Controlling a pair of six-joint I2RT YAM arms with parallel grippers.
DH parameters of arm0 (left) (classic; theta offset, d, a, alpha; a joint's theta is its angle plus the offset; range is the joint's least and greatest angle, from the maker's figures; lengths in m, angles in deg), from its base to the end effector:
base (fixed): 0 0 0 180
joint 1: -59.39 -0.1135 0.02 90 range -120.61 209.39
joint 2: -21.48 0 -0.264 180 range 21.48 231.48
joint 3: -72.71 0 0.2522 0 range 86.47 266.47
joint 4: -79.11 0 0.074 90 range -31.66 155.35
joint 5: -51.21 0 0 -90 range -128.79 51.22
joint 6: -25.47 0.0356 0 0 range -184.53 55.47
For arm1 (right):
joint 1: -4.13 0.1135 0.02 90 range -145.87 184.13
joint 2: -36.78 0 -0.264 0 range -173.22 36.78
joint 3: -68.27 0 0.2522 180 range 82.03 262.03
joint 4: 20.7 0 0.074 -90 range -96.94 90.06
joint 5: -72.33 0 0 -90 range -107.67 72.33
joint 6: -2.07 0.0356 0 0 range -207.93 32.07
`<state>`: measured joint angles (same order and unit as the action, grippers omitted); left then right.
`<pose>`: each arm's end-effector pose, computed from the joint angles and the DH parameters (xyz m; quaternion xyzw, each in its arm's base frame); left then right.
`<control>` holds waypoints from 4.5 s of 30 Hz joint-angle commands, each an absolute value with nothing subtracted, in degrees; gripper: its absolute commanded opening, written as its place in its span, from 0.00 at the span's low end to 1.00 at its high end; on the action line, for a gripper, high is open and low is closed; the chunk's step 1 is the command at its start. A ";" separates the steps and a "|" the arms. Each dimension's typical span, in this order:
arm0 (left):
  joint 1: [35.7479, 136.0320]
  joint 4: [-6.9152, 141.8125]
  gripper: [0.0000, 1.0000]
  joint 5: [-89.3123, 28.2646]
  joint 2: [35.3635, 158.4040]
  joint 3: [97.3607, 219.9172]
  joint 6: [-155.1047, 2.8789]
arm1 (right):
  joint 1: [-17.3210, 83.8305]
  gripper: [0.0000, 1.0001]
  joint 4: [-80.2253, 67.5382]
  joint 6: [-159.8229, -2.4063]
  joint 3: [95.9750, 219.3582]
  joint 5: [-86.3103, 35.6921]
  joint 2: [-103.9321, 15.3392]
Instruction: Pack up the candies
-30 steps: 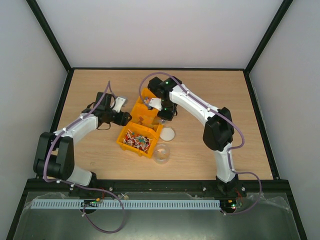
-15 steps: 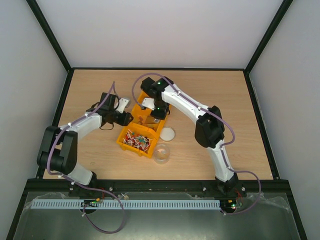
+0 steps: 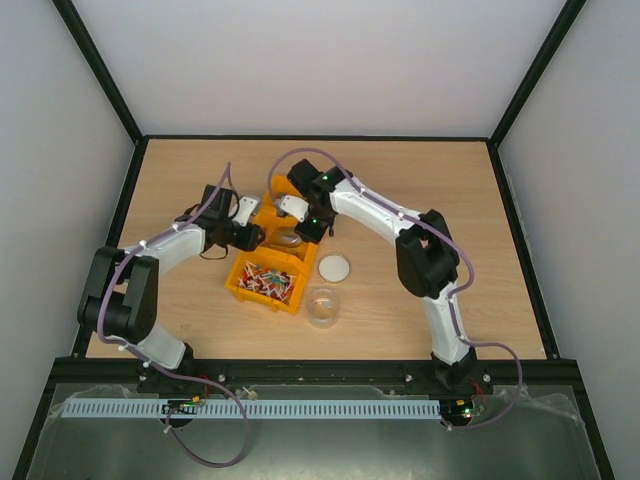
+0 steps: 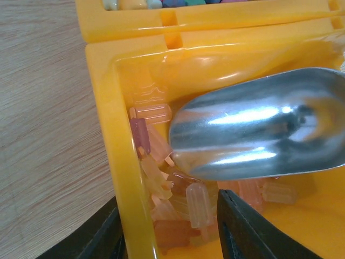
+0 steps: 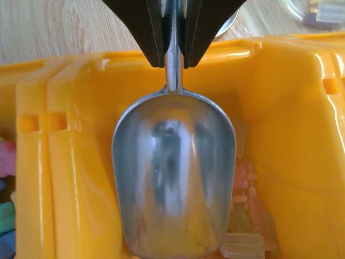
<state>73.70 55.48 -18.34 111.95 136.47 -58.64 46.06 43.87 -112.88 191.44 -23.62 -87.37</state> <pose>0.3031 -0.0902 0.1815 0.2216 0.9009 -0.1910 0.3207 0.3440 0.3139 0.2281 -0.5470 0.8084 0.0814 0.2017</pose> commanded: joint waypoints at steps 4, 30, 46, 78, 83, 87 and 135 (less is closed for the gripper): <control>74.26 54.38 0.42 -16.16 113.38 137.69 -57.68 | 47.00 0.01 25.00 -110.57 173.45 -33.98 -82.14; 67.12 52.68 0.48 -9.10 110.35 140.82 -55.73 | 37.32 0.01 -7.20 -104.35 149.63 -51.03 -68.90; 65.72 49.56 0.58 -8.93 107.84 141.35 -55.52 | 34.27 0.01 -6.43 -111.24 141.93 -55.60 -59.85; 65.81 45.68 0.72 -11.75 103.31 139.39 -54.11 | 28.21 0.01 41.70 -143.06 133.54 -51.88 -22.33; 65.81 45.88 0.72 -11.80 103.22 138.99 -54.16 | 29.61 0.01 46.30 -143.02 136.64 -48.09 -25.63; 65.80 46.19 0.72 -11.79 102.89 138.55 -53.88 | 32.61 0.01 47.48 -143.09 137.22 -43.40 -27.18; 65.89 48.73 0.70 -11.11 108.64 142.12 -53.29 | 41.32 0.01 60.47 -137.30 158.26 -29.69 -41.84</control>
<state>66.07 47.94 -11.82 106.88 139.42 -54.36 40.99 56.41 -139.41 154.85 -28.08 -39.57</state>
